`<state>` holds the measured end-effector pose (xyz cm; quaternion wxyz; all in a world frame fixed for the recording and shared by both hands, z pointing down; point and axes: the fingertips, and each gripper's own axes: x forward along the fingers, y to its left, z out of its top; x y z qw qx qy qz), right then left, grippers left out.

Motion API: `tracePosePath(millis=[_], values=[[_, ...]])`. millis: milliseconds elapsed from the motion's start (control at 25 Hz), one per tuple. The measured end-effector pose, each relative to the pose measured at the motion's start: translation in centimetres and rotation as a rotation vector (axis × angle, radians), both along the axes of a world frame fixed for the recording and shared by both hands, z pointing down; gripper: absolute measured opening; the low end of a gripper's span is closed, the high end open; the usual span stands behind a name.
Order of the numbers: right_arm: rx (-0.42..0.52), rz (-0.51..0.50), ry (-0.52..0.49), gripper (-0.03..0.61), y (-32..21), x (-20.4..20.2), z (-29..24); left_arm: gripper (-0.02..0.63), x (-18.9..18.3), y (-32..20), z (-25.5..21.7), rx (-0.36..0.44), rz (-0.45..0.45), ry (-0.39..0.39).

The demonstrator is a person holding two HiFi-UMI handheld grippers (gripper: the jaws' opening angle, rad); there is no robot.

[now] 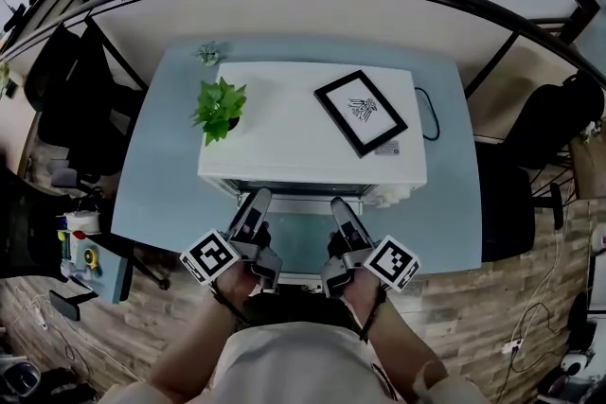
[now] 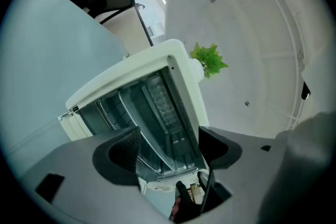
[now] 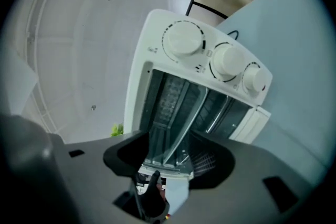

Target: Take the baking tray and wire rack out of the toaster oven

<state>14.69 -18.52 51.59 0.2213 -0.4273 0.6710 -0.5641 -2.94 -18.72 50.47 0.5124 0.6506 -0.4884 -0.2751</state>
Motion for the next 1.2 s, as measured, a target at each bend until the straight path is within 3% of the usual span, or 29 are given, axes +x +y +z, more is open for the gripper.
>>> tracePosePath(millis=[120,320,560,680,880,1080,1200], values=[[0.023,0.013,-0.031,0.235,-1.0,-0.5,1.0,0.344,-0.1,-0.9,1.3,0.003,-0.002,0.038],[0.016,0.034,0.003,0.227,-2.4,-1.2,3.7,0.341,-1.4,-2.4,4.1,-0.024,-0.039,0.077],[0.045,0.096,-0.066,0.215,-5.2,-1.4,5.1,0.336,-0.7,-4.9,7.3,-0.052,-0.056,0.166],[0.061,0.111,-0.029,0.209,-5.9,-1.4,5.2,0.331,0.1,-6.5,7.3,-0.015,-0.035,0.196],[0.085,0.16,-0.088,0.193,-7.8,-1.2,5.3,0.242,-0.1,-8.3,7.0,0.051,-0.064,0.168],[0.066,0.2,-0.098,0.158,-9.0,-0.6,6.0,0.211,-0.1,-9.6,6.6,0.092,-0.072,0.269],[0.074,0.215,-0.149,0.118,-9.4,-0.7,6.1,0.146,-0.3,-9.6,7.2,0.073,-0.072,0.29]])
